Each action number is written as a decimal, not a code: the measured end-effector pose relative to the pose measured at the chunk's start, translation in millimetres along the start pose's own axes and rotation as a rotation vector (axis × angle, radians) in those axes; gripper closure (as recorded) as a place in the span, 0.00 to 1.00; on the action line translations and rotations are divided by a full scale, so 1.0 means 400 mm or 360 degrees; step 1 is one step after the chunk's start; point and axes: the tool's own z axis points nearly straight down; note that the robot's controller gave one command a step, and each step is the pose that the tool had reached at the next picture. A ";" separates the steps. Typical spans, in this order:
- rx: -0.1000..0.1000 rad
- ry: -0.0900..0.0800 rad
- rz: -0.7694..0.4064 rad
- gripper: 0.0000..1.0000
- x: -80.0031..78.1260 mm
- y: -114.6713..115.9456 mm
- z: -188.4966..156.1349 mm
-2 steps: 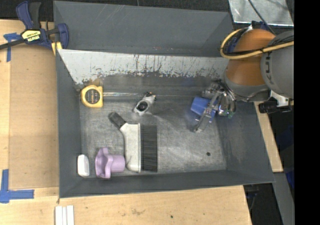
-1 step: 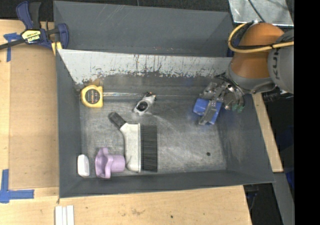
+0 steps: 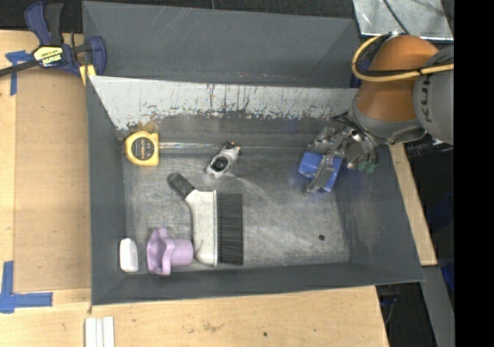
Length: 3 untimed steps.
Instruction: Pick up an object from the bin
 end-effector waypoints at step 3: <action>0.0041 -0.0022 -0.0004 1.00 -0.010 0.007 -0.276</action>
Offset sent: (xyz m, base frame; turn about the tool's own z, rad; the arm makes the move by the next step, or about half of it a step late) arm -0.0001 0.0000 0.0447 0.0001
